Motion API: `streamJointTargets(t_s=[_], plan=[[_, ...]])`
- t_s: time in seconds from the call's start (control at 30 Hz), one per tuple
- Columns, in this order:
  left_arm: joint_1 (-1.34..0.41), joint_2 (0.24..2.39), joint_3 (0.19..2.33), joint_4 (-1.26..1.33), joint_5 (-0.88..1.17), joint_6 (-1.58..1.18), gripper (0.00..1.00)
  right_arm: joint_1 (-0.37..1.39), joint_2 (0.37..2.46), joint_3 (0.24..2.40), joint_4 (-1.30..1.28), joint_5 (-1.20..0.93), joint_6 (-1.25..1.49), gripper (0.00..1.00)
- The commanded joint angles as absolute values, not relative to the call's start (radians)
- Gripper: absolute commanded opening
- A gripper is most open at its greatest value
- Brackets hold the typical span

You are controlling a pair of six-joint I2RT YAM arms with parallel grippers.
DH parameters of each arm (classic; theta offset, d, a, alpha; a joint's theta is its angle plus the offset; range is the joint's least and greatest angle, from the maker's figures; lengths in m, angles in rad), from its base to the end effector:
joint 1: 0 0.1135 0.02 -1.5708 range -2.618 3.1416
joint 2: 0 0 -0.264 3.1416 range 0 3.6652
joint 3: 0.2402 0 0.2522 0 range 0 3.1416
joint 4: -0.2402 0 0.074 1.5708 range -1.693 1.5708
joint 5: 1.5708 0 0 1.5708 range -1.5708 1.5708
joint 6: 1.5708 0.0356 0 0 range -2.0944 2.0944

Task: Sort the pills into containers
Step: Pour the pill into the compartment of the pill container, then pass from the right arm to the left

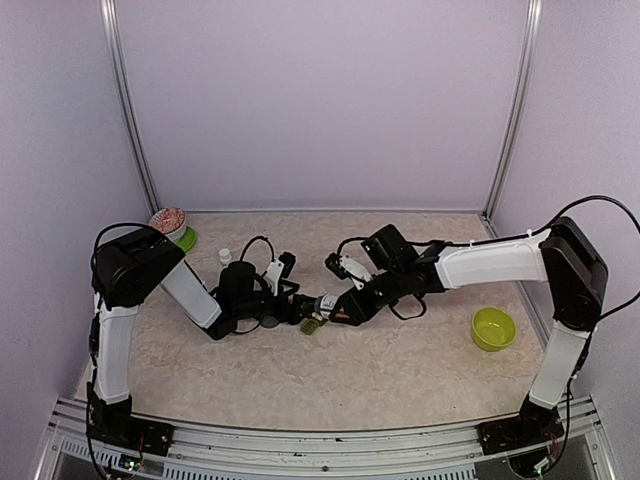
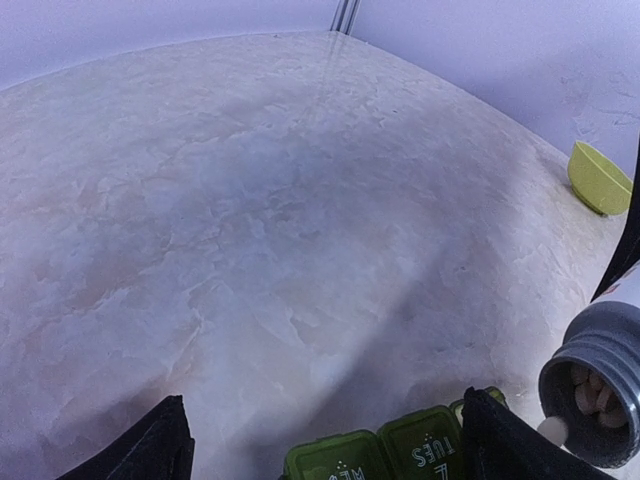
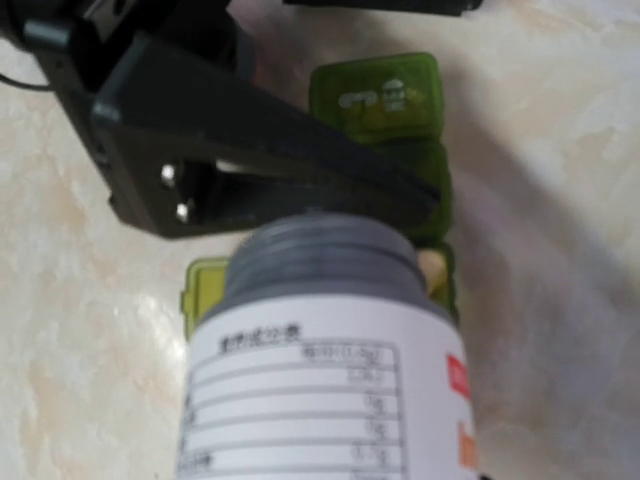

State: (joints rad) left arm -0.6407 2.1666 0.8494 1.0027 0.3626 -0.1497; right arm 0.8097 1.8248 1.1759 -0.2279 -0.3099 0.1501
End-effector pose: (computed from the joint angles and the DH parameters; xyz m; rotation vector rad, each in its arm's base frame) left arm 0.3049 -0.2431 0.0768 0.7235 1.8228 -0.8725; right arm 0.2589 0.2875 0.1859 -0.9639 2.3704 0.7805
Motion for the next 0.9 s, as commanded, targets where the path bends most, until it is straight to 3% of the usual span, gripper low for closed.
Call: streamJointTargets(t_s=[0.0, 0.47, 0.87], plan=[[-0.633, 2.166, 0.826, 0.954, 0.368, -0.167, 0.91, 0.810, 1.737, 1.097, -0.105, -0.327, 0.148, 0.22], [-0.621, 2.111, 0.814, 0.950, 0.375, -0.191, 0.94, 0.771, 1.580, 0.801, 0.348, -0.440, 0.166, 0.22], [-0.624, 1.992, 0.816, 0.857, 0.336, -0.196, 0.99, 0.761, 1.461, 0.517, 0.885, -0.604, 0.172, 0.27]])
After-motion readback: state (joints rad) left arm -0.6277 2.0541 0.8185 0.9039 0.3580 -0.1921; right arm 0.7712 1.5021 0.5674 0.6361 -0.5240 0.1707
